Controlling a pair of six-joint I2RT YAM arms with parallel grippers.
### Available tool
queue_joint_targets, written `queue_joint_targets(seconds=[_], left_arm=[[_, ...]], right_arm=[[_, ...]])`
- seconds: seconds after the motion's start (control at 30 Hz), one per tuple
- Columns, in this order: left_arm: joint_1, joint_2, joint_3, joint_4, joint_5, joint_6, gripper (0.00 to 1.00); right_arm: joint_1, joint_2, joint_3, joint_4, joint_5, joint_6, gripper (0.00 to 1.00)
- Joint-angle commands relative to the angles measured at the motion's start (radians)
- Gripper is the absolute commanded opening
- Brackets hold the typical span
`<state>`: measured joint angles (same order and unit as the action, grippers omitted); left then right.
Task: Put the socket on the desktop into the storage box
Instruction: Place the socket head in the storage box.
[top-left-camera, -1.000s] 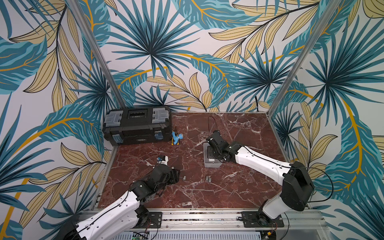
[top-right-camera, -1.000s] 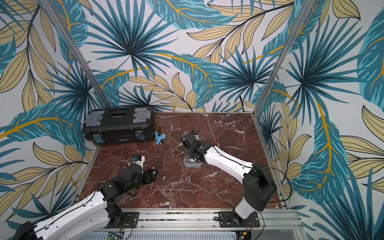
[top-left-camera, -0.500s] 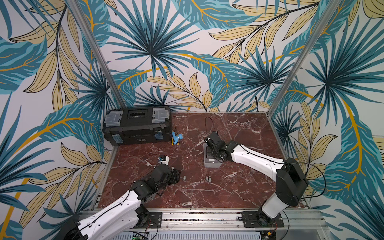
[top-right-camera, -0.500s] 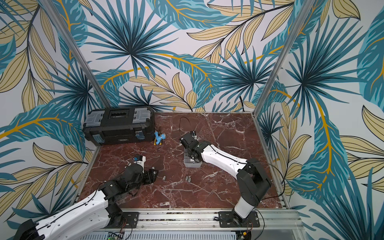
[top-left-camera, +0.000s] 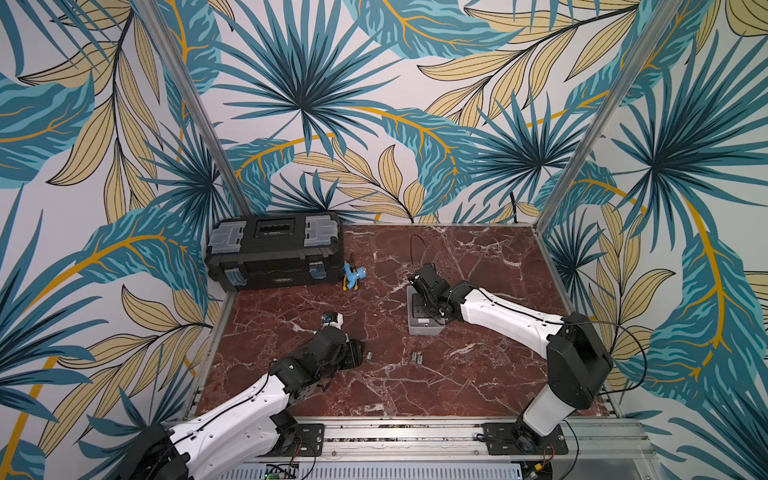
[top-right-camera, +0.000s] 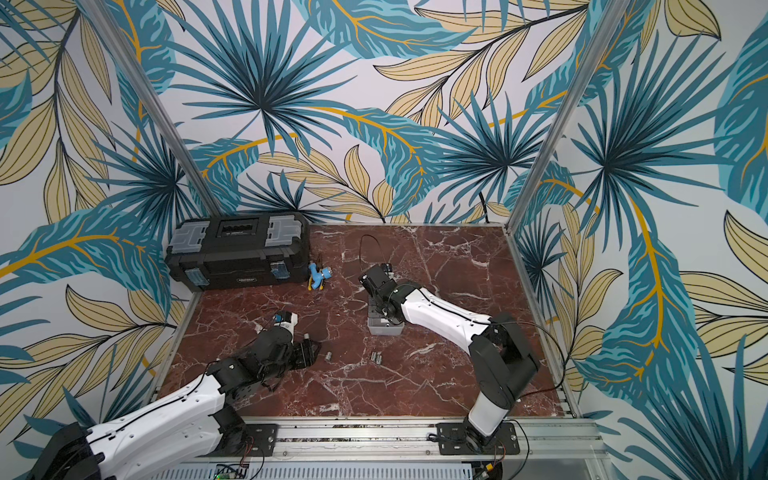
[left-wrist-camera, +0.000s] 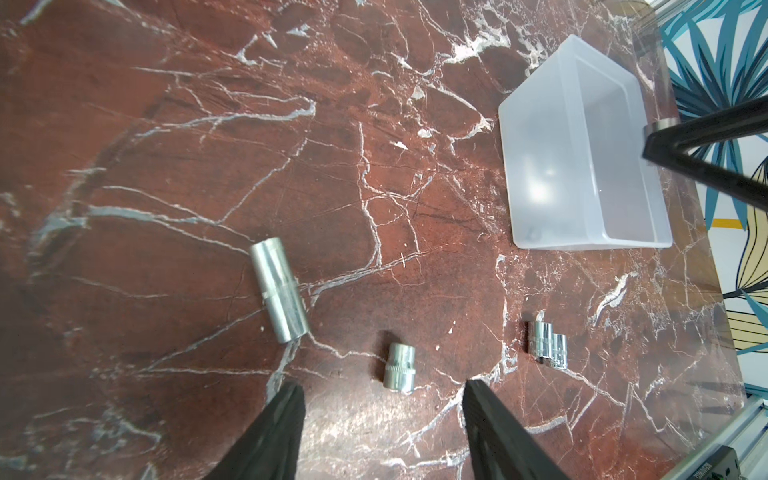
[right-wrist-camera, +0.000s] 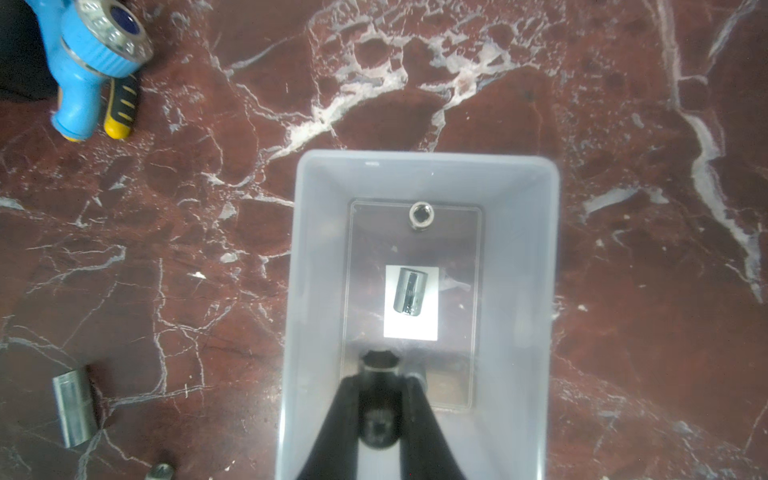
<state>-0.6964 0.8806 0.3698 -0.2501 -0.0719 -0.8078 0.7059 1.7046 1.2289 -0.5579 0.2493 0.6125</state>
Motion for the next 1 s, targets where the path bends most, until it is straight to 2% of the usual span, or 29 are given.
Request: queue_joint_targets(seconds=[0.0, 0.27, 0.53, 0.97], left_arm=[[0.006, -0.01, 0.009, 0.021, 0.005, 0.015, 0.65], [0.006, -0.047, -0.015, 0.012, -0.003, 0.007, 0.66], [0.006, -0.009, -0.009, 0.043, 0.013, 0.006, 0.66], [0.006, -0.026, -0.029, 0.034, 0.033, 0.004, 0.66]], right_arm=[[-0.002, 0.036, 0.013, -0.013, -0.021, -0.008, 0.0], [-0.002, 0.034, 0.008, -0.008, -0.041, -0.001, 0.0], [-0.001, 0.021, 0.01, -0.009, -0.038, 0.0, 0.0], [-0.001, 0.009, 0.006, -0.008, -0.03, -0.001, 0.0]])
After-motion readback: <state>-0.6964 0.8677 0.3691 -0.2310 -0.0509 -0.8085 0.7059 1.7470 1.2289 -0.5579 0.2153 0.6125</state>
